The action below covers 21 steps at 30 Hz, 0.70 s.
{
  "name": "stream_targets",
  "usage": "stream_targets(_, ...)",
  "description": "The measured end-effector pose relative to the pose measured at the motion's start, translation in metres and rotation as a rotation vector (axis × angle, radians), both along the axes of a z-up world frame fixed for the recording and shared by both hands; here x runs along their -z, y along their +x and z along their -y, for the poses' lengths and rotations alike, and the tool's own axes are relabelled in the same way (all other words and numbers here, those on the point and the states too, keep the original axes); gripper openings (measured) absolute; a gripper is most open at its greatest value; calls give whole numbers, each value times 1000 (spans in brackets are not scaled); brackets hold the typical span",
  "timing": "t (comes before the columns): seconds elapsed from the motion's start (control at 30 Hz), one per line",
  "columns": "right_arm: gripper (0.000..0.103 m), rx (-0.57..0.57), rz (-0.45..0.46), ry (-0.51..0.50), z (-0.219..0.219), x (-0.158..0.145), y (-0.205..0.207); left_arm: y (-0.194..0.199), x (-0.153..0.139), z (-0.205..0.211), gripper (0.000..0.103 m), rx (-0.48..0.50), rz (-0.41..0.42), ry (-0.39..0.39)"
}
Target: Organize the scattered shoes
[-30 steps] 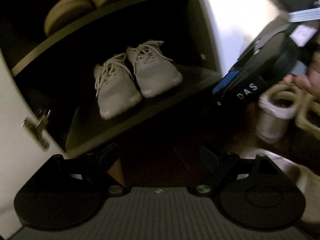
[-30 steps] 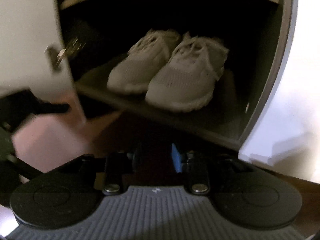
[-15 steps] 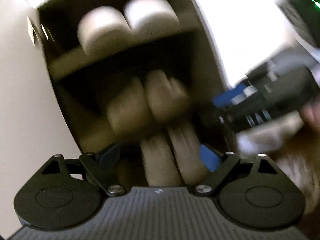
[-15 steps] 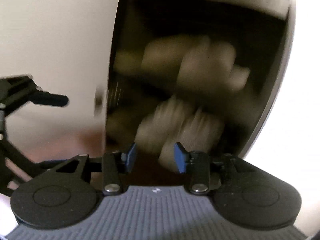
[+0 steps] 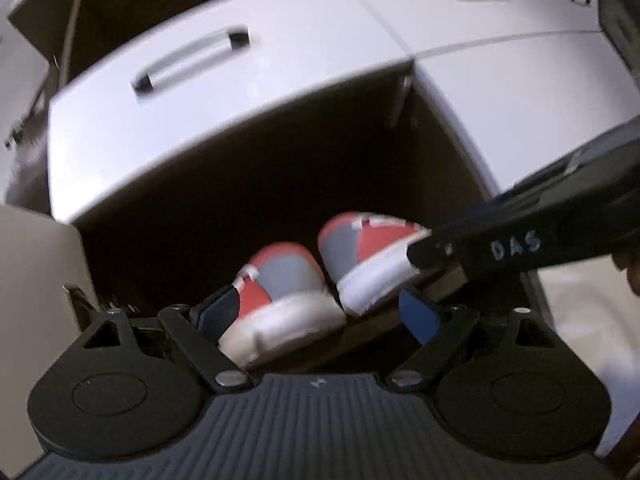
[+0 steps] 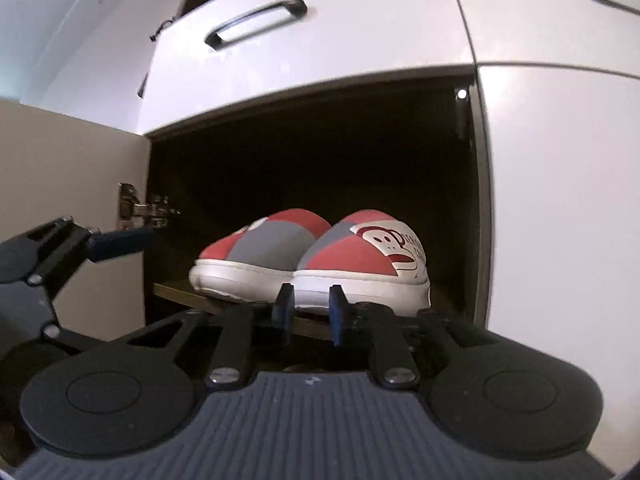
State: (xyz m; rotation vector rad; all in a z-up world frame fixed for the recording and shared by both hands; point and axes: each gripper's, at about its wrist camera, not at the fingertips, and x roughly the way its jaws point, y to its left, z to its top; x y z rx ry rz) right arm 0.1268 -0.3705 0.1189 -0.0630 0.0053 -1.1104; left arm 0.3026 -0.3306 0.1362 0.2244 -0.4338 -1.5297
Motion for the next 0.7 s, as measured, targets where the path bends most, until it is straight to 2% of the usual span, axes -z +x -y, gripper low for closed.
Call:
stream_targets(0.13, 14, 12, -13, 20, 16, -2, 6, 5, 2, 21, 74, 10, -69, 59)
stream_targets(0.27, 10, 31, -15, 24, 30, 2, 9, 6, 9, 36, 74, -2, -51, 49)
stream_targets(0.57, 10, 71, 13, 40, 51, 3, 12, 3, 10, 56, 74, 16, -44, 59)
stream_targets(0.7, 11, 64, 13, 41, 56, 3, 15, 8, 10, 51, 74, 18, -53, 49)
